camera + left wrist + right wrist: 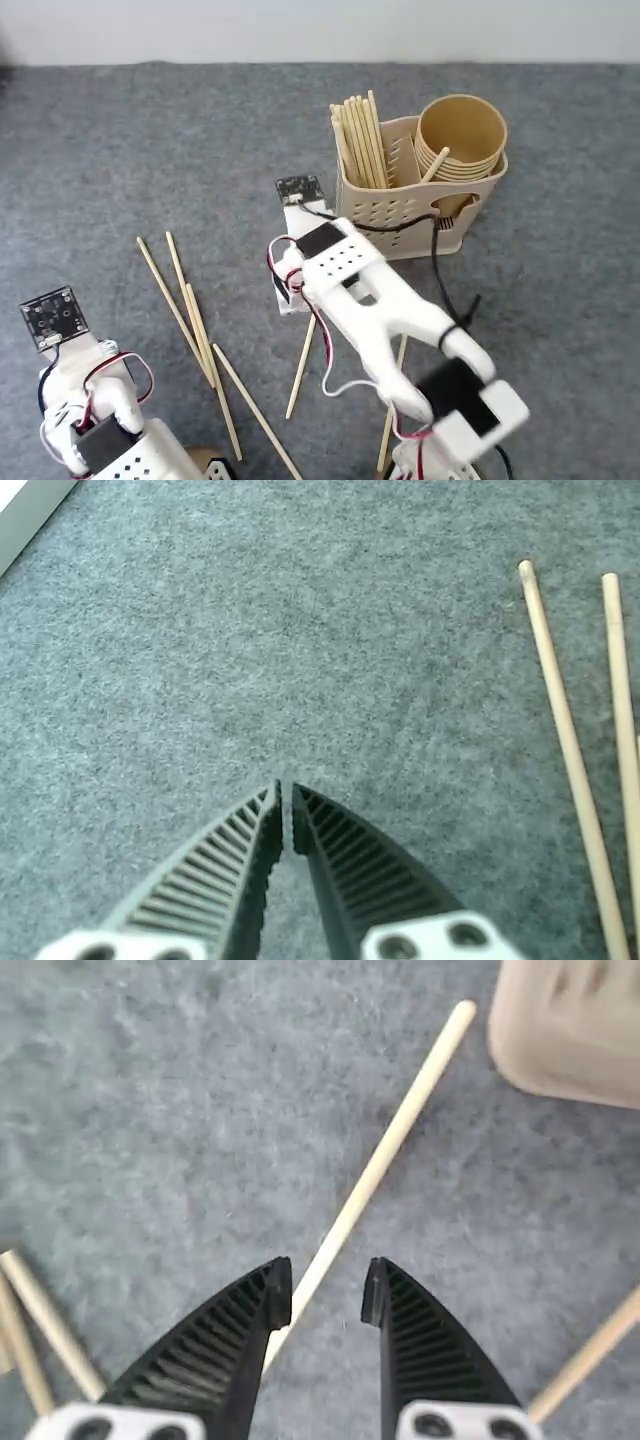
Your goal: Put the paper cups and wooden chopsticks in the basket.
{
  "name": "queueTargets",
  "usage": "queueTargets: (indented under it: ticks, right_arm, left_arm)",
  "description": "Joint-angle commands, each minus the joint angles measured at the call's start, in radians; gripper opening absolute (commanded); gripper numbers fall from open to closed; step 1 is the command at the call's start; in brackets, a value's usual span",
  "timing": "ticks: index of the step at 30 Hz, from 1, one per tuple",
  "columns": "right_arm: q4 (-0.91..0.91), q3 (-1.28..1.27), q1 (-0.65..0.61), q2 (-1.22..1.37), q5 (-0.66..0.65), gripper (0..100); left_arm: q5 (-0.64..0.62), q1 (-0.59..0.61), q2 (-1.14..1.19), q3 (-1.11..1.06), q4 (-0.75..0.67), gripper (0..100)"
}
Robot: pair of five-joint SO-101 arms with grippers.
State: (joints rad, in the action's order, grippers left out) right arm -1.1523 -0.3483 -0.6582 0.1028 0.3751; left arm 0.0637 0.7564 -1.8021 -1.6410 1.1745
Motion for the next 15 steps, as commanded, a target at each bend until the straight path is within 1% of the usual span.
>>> queueTargets:
  ticks: [1, 8, 13, 15]
  right_arm:
    - [0.062, 0.009, 0.004, 0.036, 0.012, 12.4]
    - [0.128, 0.009, 0.074, 0.116, -0.021, 12.1]
    - [0.128, 0.009, 0.071, 0.183, -0.023, 11.5]
    - [0.119, 0.023, 0.058, 0.191, -0.023, 6.7]
  left_arm:
    - [0.011, 0.008, -0.014, 0.007, -0.023, 2]
    - [0.011, 0.008, -0.014, 0.007, -0.023, 2]
    - [0.011, 0.008, -0.014, 0.007, -0.023, 2]
    - [0.011, 0.008, -0.014, 0.007, -0.023, 2]
